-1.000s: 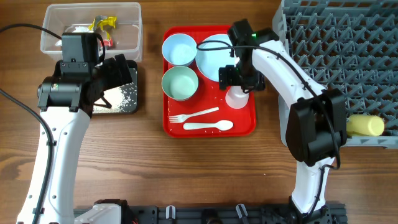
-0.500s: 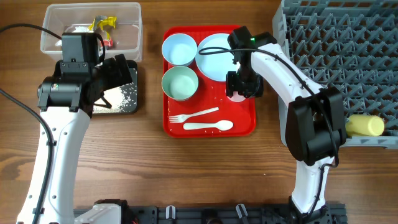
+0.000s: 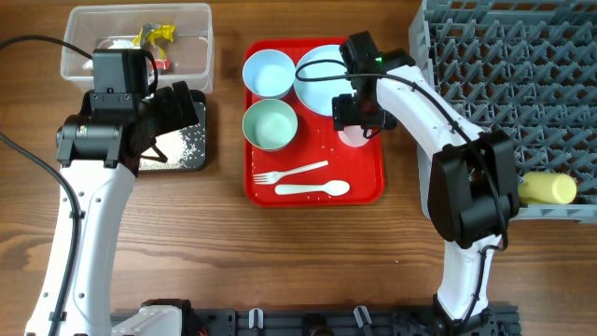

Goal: Sort waste into correct bins and load items into the dishwasher rack
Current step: 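Reach the right gripper to the white cup and grasp it, then carry the white cup right and place it in the dish rack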

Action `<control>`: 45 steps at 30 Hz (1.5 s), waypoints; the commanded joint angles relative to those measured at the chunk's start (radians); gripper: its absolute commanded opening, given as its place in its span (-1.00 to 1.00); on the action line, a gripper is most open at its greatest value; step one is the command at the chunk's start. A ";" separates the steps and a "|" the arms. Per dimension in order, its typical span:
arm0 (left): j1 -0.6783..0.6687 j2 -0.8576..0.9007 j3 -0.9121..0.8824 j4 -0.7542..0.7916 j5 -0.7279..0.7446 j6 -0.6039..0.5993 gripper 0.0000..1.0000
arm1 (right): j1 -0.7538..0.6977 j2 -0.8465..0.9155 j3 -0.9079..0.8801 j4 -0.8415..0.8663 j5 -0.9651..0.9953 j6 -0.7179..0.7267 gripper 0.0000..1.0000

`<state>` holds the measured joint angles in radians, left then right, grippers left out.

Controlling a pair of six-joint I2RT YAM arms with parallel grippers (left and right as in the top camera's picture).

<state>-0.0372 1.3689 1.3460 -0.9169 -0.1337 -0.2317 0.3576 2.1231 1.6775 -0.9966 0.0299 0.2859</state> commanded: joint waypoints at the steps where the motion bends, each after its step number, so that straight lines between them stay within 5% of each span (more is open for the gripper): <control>1: 0.005 0.002 0.002 0.003 -0.002 -0.012 1.00 | 0.003 0.013 -0.003 0.009 -0.012 -0.024 0.64; 9: 0.005 0.002 0.002 0.003 -0.002 -0.012 1.00 | 0.004 0.013 -0.003 0.009 0.004 -0.025 0.15; 19: 0.005 0.002 0.002 0.003 -0.002 -0.012 1.00 | 0.004 -0.051 0.019 -0.112 -0.013 -0.046 0.13; 29: 0.005 0.002 0.002 0.003 -0.002 -0.012 1.00 | -0.020 -0.381 0.106 -0.374 -0.056 -0.080 0.14; 38: 0.005 0.002 0.002 0.003 -0.002 -0.012 1.00 | -0.330 -0.636 0.095 -0.605 0.004 -0.077 0.22; 45: 0.005 0.002 0.002 0.003 -0.002 -0.012 1.00 | -0.547 -0.648 -0.032 -0.591 0.001 -0.103 0.15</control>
<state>-0.0372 1.3689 1.3460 -0.9169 -0.1337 -0.2317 -0.1318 1.4845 1.7172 -1.6035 0.0208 0.2070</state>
